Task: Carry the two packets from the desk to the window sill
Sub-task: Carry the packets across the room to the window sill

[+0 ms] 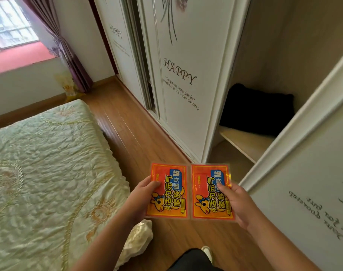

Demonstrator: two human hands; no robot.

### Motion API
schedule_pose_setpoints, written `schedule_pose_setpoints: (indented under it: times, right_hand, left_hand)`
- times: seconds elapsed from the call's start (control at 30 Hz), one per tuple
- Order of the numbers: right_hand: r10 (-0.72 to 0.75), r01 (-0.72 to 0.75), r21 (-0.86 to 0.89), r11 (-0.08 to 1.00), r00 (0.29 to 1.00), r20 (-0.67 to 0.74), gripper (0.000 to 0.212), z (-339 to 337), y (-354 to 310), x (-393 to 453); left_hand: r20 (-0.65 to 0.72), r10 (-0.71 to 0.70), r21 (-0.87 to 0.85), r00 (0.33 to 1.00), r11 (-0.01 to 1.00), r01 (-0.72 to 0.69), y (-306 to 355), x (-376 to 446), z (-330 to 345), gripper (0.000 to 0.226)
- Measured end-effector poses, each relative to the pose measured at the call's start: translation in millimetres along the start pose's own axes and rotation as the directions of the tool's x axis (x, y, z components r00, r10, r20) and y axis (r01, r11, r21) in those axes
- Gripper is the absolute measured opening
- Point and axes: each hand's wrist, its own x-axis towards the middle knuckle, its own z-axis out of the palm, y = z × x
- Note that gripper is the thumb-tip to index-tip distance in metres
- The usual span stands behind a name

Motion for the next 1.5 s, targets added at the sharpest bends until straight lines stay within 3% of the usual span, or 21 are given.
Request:
schedule_pose_setpoints:
  times: [0.23,0.43,0.97,1.5]
  right_hand:
    - [0.055,-0.052,-0.036,0.998,0.992,0.113,0.014,1.1,-54.7,77.9]
    - [0.127,-0.105,-0.125,0.987,0.975,0.185,0.016,36.9,-74.4,144.8]
    - [0.15,-0.059,-0.292,0.955,0.941,0.302,0.022,248.8,-157.2,324.2]
    - [0.243,-0.131,-0.288,0.949,0.883,0.4,0.018,361.6,-225.3,500.5]
  left_hand:
    - [-0.089,0.005,-0.049,0.996,0.999,-0.009,40.8,43.6,16.2,0.022]
    - [-0.193,-0.01,-0.115,0.981,0.993,-0.013,63.0,80.6,-8.3,0.022]
    - [-0.306,0.016,-0.219,0.952,0.972,-0.087,184.2,199.0,-167.2,0.021]
    - [-0.416,-0.017,-0.323,0.909,0.938,-0.13,295.7,327.1,-251.8,0.021]
